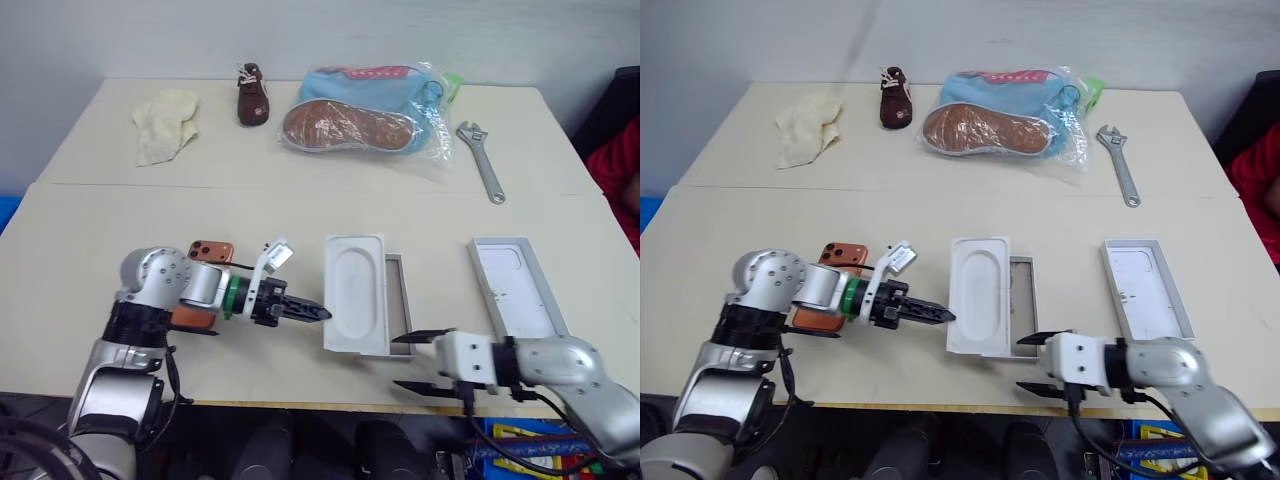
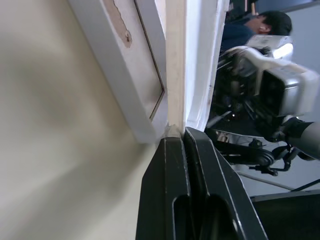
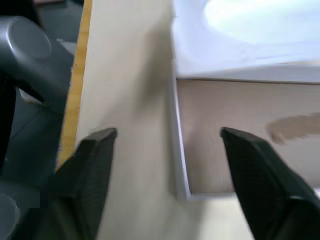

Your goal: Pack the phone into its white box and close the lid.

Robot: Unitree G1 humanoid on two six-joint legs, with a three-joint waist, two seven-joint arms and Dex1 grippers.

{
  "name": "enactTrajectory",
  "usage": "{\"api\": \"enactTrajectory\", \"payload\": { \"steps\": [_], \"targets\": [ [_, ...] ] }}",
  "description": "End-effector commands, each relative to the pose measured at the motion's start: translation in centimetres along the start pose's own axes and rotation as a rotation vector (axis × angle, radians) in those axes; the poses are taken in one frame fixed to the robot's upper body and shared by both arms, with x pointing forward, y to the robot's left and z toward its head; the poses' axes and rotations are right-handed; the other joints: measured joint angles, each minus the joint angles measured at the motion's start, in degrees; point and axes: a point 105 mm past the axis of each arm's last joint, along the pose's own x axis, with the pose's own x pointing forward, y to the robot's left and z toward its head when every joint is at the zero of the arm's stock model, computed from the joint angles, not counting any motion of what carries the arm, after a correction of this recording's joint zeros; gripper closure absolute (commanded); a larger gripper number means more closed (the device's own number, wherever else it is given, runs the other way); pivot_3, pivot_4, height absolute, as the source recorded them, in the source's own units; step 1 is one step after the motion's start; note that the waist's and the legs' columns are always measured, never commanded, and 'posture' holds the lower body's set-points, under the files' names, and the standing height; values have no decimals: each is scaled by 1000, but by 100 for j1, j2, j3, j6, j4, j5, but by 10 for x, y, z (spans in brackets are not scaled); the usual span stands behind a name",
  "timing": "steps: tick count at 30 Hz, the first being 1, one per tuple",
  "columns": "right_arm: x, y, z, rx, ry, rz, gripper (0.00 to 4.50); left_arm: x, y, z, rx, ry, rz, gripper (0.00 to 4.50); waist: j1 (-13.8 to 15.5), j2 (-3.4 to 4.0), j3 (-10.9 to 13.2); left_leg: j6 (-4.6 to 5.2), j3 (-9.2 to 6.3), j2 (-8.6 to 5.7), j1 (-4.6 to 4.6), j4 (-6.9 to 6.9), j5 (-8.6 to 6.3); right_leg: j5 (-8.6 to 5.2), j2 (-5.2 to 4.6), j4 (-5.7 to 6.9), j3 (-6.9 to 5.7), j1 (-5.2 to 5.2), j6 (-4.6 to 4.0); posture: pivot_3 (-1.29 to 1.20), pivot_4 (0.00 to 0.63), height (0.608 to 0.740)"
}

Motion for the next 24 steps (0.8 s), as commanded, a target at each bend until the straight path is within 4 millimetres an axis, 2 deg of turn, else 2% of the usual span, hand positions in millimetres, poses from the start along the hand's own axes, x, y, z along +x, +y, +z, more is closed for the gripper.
{"api": "enactTrajectory", "payload": {
  "steps": [1,3,7,12,18,24],
  "targets": [
    [-36,-6,25,46,-37,-104,36,16,-2,6,-11,22,-6,4500,14,-1,0,0,0,2,-1,4,-2,0,3,-1,-1,2,1,0,150,740],
    [-50,-10,30,78,-36,-172,36,25,0,4,-23,35,-6,4500,17,-3,1,1,1,6,0,10,-6,1,6,-5,-3,9,2,0,150,740],
    [-59,-14,35,115,-47,-253,36,34,-4,8,-41,22,-37,4500,-31,-8,2,-3,21,30,2,31,-21,3,17,1,-2,7,-1,0,150,740],
    [-55,-10,37,131,-53,-267,36,38,5,9,-51,1,32,4500,-12,-8,2,-8,24,39,5,39,-24,3,18,10,8,3,-1,0,150,740],
    [-53,-6,34,127,-34,-261,36,28,7,14,-60,-37,53,4500,-8,-8,2,-6,28,36,3,43,-26,3,22,8,12,3,-1,0,150,740],
    [-51,-10,36,125,-48,-270,36,35,8,9,-76,0,53,4500,-2,-8,2,-8,30,36,3,49,-28,3,22,10,13,4,-1,0,150,740]
  ]
}}
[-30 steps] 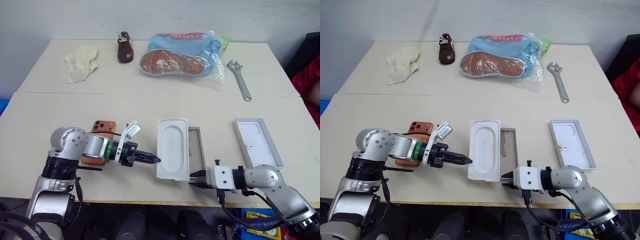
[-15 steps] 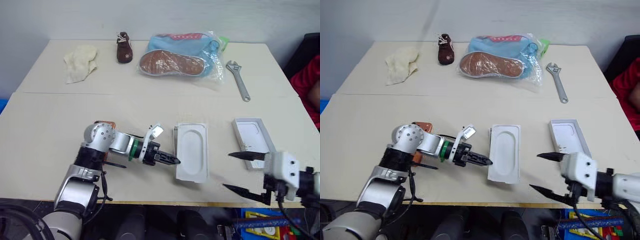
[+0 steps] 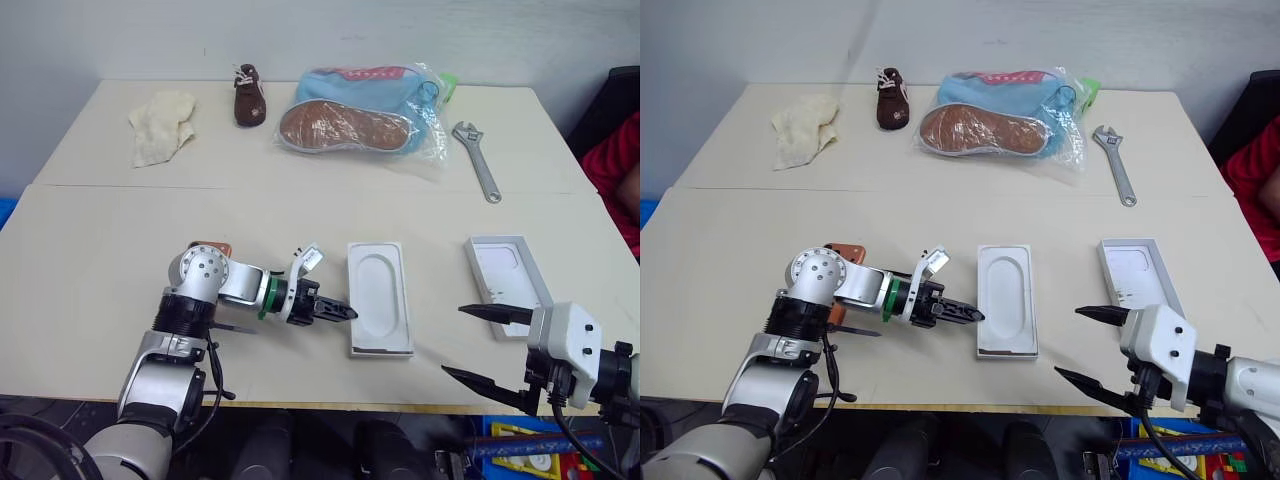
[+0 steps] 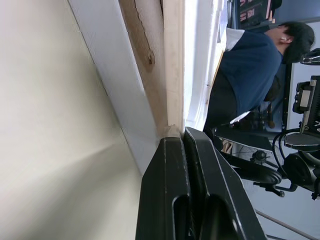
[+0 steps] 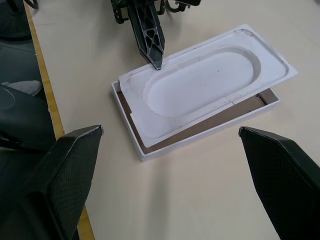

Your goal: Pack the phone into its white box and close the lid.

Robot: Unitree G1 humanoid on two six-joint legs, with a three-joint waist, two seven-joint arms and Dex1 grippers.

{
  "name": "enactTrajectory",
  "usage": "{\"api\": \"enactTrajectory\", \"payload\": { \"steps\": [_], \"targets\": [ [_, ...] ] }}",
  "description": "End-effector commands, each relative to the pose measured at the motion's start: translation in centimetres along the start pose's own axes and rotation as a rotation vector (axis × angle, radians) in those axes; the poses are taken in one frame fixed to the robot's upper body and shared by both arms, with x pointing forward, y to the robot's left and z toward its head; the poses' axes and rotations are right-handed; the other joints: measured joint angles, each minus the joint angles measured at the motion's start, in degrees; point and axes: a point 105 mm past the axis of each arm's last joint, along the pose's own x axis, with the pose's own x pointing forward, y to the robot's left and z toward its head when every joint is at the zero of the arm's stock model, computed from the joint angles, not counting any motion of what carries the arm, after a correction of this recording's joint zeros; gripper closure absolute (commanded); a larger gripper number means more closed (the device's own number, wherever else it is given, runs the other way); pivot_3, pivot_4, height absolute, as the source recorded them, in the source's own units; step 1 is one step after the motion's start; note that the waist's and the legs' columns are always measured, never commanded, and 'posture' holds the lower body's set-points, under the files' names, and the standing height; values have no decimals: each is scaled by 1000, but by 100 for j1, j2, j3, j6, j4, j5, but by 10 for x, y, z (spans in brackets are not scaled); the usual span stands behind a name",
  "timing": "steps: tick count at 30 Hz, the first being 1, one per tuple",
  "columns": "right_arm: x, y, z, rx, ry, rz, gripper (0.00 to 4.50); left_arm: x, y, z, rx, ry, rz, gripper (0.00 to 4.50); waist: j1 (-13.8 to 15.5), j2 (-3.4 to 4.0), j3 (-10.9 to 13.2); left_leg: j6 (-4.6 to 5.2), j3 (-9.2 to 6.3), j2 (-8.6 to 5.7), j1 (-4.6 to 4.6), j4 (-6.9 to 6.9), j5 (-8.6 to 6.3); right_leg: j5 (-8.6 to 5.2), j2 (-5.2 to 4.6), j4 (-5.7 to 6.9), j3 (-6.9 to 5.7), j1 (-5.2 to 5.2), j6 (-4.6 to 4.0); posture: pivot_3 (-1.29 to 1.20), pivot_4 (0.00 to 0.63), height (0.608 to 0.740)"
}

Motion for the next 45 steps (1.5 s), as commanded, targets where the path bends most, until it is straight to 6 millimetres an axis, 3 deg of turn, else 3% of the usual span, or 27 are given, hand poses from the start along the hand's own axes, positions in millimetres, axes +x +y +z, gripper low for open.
{"api": "enactTrajectory", "payload": {
  "steps": [1,7,10,17,23,26,28,30,32,35,38,45],
  "targets": [
    [1,-1,7,-25,-25,-6,36,4,-6,-1,6,24,-26,4500,1,0,0,0,0,0,0,0,0,0,0,0,0,0,0,0,150,740],
    [3,0,6,-25,-29,-7,36,7,-2,-7,-3,43,-13,4500,-1,0,0,-2,0,1,0,0,-2,0,0,0,2,0,0,0,150,740],
    [4,0,6,-21,-32,-6,0,8,-6,-3,-2,26,-30,3874,2,0,0,-2,0,1,0,1,-2,0,0,0,3,0,0,0,150,740],
    [6,-2,6,-19,-36,-7,0,2,-14,0,23,1,-63,1767,-6,0,0,-2,0,2,0,5,-2,0,0,2,2,0,0,0,150,740],
    [13,-5,7,-31,-47,7,0,-18,-28,4,110,-34,-98,21,-25,0,0,-5,2,6,2,8,-4,0,0,7,4,-1,0,0,150,740],
    [23,-7,14,-23,-68,25,0,-34,-44,1,278,-68,-122,21,-49,0,0,-8,12,11,0,6,-5,2,1,10,8,-10,-3,0,150,740],
    [32,-9,18,7,-70,29,0,-44,-49,0,509,-130,-94,21,-71,0,0,-11,16,15,1,6,-7,2,-1,8,11,-12,-5,0,150,740],
    [43,-14,21,41,-59,20,0,-53,-44,-4,730,-144,-52,21,-69,12,-4,-42,18,24,2,2,-23,8,-2,-5,19,-9,-18,0,150,740],
    [53,-17,25,69,-48,22,0,-60,-39,-6,806,-149,-38,21,-30,28,-5,-48,25,35,2,-9,-23,19,-1,-30,18,-6,-41,0,150,740],
    [68,-17,22,54,4,50,540,-72,-45,-4,893,-211,-86,0,0,29,-4,-43,10,38,-6,-16,-22,23,-7,-49,25,-5,-46,0,150,740],
    [91,-20,16,24,47,54,1598,-80,-42,-5,1090,-232,-56,0,-14,29,-4,-21,5,39,-17,-26,-19,27,-9,-76,27,-10,-49,0,150,740],
    [128,-35,0,-76,131,27,3897,-86,-37,-10,1223,-211,-39,0,-52,29,-4,-3,10,39,-34,-45,-10,27,-5,-81,26,-37,-48,0,150,740]
  ]
}}
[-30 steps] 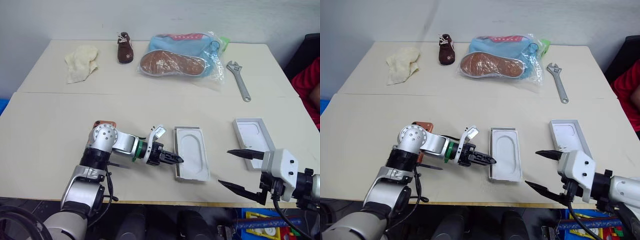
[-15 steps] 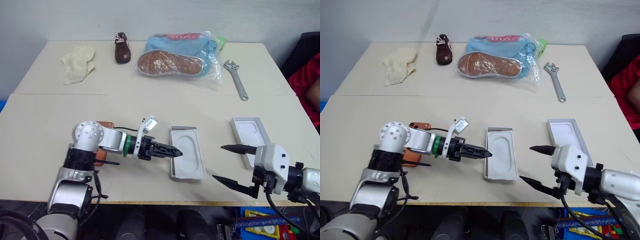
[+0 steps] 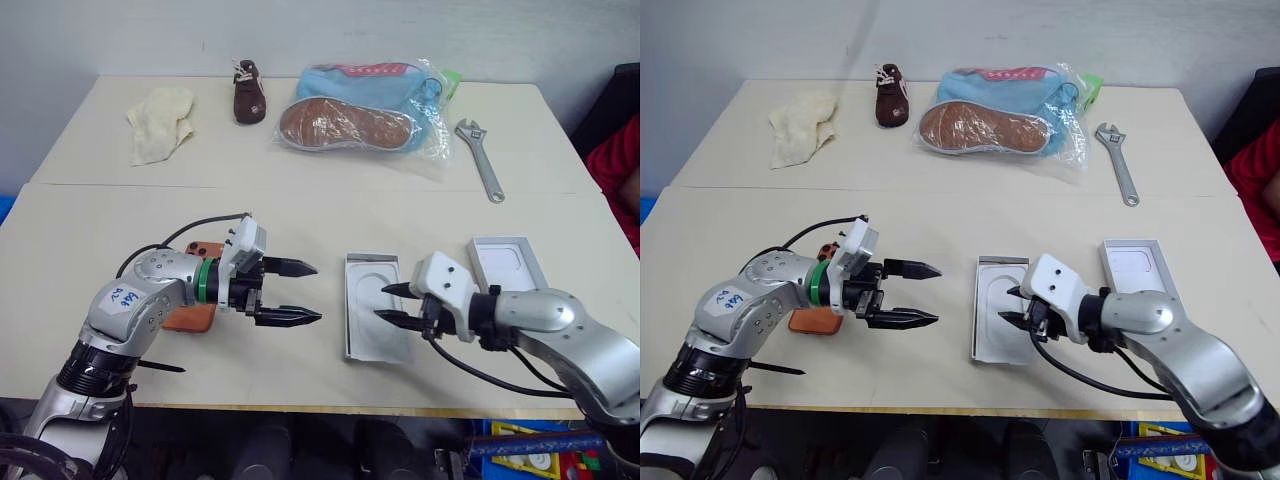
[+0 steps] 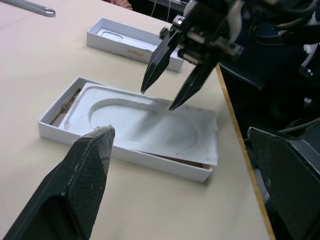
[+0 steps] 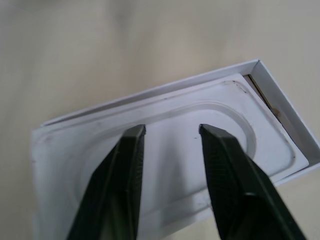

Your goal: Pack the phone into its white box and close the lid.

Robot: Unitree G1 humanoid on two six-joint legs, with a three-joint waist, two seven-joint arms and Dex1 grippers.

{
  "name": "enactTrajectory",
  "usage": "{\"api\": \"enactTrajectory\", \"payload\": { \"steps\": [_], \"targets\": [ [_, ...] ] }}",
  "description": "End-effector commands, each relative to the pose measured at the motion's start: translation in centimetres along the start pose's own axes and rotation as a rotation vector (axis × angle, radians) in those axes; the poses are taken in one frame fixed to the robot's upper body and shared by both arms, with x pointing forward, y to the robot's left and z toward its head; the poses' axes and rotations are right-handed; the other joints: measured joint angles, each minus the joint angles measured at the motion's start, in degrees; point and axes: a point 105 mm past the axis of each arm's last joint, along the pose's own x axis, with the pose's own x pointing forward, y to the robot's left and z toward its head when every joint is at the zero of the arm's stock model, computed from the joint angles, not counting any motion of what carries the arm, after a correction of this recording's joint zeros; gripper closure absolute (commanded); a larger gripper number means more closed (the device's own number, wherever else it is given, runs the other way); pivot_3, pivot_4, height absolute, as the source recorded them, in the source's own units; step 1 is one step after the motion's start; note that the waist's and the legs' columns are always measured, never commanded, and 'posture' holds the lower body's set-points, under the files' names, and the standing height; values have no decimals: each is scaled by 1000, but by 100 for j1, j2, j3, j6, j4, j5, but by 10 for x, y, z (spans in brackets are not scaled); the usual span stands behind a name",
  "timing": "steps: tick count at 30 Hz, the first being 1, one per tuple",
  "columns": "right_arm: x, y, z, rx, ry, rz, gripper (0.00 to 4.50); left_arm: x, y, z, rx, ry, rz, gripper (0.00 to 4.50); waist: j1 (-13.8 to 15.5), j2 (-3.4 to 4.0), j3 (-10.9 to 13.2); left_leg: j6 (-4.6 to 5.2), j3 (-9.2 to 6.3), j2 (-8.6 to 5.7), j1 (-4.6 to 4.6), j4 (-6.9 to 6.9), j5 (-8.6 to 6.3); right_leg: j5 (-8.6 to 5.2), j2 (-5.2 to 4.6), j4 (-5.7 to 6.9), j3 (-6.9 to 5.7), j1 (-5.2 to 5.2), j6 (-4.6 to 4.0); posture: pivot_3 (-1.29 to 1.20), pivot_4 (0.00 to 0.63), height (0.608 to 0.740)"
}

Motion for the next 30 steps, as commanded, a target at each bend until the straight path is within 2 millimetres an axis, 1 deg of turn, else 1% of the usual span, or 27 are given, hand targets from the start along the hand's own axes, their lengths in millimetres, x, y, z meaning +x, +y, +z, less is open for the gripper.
{"api": "enactTrajectory", "payload": {
  "steps": [1,2,7,11,16,19,20,22,24,25,27,30],
  "targets": [
    [12,-7,-3,-76,26,-27,4253,-5,-2,5,113,7,-1,0,-8,0,0,-1,0,1,0,0,1,0,2,3,-1,-1,0,0,150,740],
    [17,-13,-4,-98,38,-49,4443,-6,-1,4,122,6,10,0,-7,0,0,-3,1,1,-3,0,2,0,4,7,-2,-6,0,0,150,740],
    [32,-28,-4,-121,46,-94,4443,-6,0,1,116,17,22,0,-27,0,0,1,15,0,-2,6,11,0,8,41,-9,-20,1,0,150,740],
    [43,-42,5,-133,5,-136,4443,-5,-1,-3,117,33,24,0,-65,0,0,0,26,0,-3,11,17,0,11,66,-16,-35,1,0,150,740],
    [43,-57,15,-120,-48,-198,4443,-3,6,2,78,4,52,0,-122,0,0,-3,30,0,-5,14,24,0,13,92,-14,-50,1,0,150,740],
    [43,-59,12,-102,-44,-209,4443,-1,7,2,76,4,52,0,-127,0,0,-4,30,0,-5,17,26,0,15,97,-14,-51,1,0,150,740],
    [43,-58,12,-98,-47,-210,4443,0,7,2,77,5,51,0,-126,0,0,-4,30,0,-5,17,26,0,16,98,-13,-52,1,0,150,740],
    [38,-50,19,-70,-102,-174,4443,1,7,1,76,7,47,0,-133,0,0,-4,32,0,-4,16,27,0,16,99,-12,-52,1,0,150,740],
    [28,-40,26,-59,-147,-126,4443,2,5,0,74,13,39,0,-131,0,0,-5,31,1,-4,16,27,0,16,99,-13,-52,1,0,150,740],
    [22,-34,26,-65,-147,-99,4443,2,4,-1,74,17,35,0,-127,0,0,-6,31,1,-5,15,27,0,15,100,-11,-54,1,0,150,740],
    [10,-21,21,-73,-127,-47,4443,2,2,-3,76,25,23,0,-122,0,0,-5,31,1,-7,15,27,0,14,100,-11,-54,1,0,150,740],
    [-6,4,3,-88,-59,46,4443,2,-4,-6,89,43,-5,0,-112,-1,0,0,31,0,-6,17,24,0,12,94,-10,-48,1,0,150,740]
  ]
}}
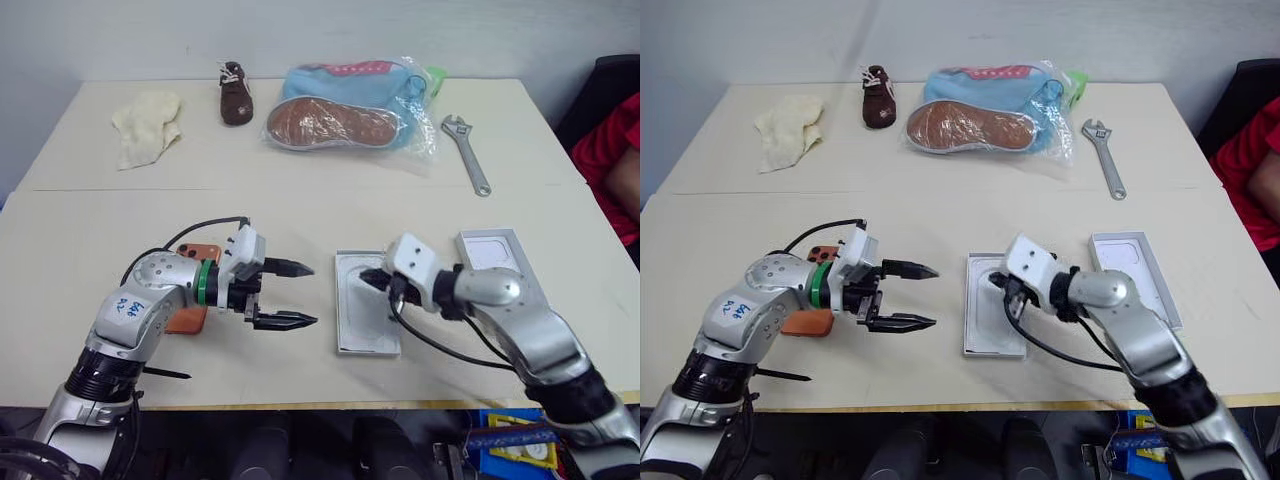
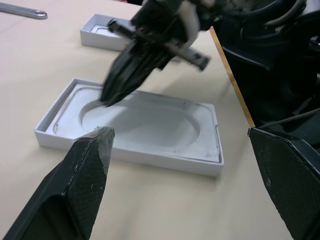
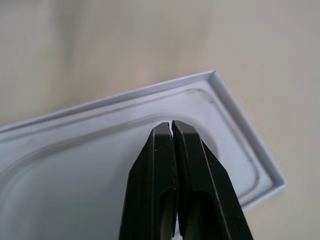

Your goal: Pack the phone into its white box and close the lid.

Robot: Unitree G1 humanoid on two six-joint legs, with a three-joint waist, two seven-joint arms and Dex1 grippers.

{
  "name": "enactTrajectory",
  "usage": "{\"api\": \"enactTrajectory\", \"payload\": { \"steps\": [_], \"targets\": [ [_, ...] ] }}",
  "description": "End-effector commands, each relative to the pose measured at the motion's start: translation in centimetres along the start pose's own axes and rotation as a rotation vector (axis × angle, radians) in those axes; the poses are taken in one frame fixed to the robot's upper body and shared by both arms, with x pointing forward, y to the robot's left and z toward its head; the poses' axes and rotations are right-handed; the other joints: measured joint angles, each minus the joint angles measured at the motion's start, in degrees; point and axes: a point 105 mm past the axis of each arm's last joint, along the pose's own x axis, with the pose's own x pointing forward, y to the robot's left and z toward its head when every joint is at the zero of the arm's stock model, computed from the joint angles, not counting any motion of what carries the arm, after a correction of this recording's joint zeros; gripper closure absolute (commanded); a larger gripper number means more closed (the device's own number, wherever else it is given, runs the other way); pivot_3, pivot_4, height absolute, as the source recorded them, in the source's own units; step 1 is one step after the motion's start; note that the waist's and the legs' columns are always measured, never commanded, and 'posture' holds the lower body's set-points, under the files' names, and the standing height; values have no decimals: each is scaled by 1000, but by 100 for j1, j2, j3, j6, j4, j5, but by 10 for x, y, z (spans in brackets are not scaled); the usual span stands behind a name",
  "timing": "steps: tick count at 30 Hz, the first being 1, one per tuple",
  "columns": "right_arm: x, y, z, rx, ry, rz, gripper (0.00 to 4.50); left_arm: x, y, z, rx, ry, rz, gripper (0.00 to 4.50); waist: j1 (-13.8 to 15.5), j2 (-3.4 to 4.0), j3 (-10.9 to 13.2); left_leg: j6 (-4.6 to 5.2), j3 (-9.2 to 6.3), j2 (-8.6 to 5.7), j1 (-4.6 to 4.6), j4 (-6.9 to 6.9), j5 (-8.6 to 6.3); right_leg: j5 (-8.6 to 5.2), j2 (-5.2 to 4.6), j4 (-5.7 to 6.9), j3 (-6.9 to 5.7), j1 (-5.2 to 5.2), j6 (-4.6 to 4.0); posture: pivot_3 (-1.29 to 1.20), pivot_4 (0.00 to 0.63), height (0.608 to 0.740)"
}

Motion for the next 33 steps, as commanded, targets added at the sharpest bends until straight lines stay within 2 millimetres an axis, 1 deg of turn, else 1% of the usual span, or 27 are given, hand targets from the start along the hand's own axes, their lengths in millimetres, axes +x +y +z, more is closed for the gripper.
{"api": "enactTrajectory", "payload": {
  "steps": [1,3,5,8,10,12,14,17,19,22,24,26,28,31,33],
  "targets": [
    [-21,23,1,-22,5,77,4443,1,-9,4,54,10,-40,0,7,-1,-1,2,0,0,0,1,-1,0,0,-2,0,1,0,0,150,740],
    [-26,34,-5,25,-3,89,4443,2,-10,4,57,10,-43,0,14,-2,-1,4,-2,2,0,1,-3,0,-3,-3,8,3,0,0,150,740],
    [-27,41,-13,40,14,82,4443,2,-10,5,57,8,-42,0,-3,-1,-1,4,-3,3,1,2,-3,0,-4,-2,14,3,0,0,150,740],
    [-24,41,-25,7,40,46,4443,3,-10,6,55,6,-44,0,-20,-1,-1,5,3,4,8,2,-3,0,-3,5,15,3,-1,0,150,740],
    [-19,34,-26,28,9,-9,4443,4,-10,6,57,6,-48,0,-13,-2,-1,5,6,4,16,1,-3,0,-2,8,15,6,-1,0,150,740],
    [-15,27,-27,8,4,-40,4443,5,-10,7,58,4,-48,0,-10,-2,-1,5,3,5,16,1,-3,0,-2,7,20,7,-1,0,150,740],
    [-13,26,-28,-2,5,-38,4443,6,-9,8,59,1,-46,0,-4,-2,-1,3,4,4,15,1,-2,0,-2,7,24,6,-1,0,150,740],
    [-13,28,-19,12,-41,-9,4443,6,-7,9,51,-5,-35,0,1,-2,-1,3,4,4,14,1,-2,0,-1,5,22,7,-1,0,150,740],
    [-18,29,-12,-2,-68,12,4443,5,-7,9,44,-4,-30,0,3,-2,-1,3,3,4,14,1,-2,0,-1,5,22,7,-1,0,150,740],
    [-33,34,3,-36,-103,72,4443,4,-8,8,39,-1,-25,0,7,-2,-1,3,4,4,13,2,-2,0,0,5,20,6,0,0,150,740],
    [-43,41,8,-54,-99,135,4443,4,-9,8,37,-1,-23,0,9,-2,-1,4,3,5,13,2,-2,0,-1,4,19,8,0,0,150,740],
    [-49,45,4,-76,-51,179,4443,4,-10,8,35,-2,-19,0,6,-3,-1,5,3,6,15,2,-3,0,-1,2,19,13,0,0,150,740],
    [-49,47,-3,-95,-9,192,4443,4,-10,8,33,-3,-16,0,7,-3,-2,5,1,8,16,3,-3,0,-1,1,20,14,-1,0,150,740],
    [-40,45,-15,-123,38,176,4443,5,-10,8,32,-4,-14,0,1,-3,-2,6,0,8,16,5,-3,0,-2,2,27,16,-1,0,150,740],
    [-32,44,-17,-139,51,172,4443,5,-11,8,31,-2,-13,0,-14,-3,-2,6,2,8,18,4,-3,0,-1,3,28,15,-1,0,150,740]
  ]
}}
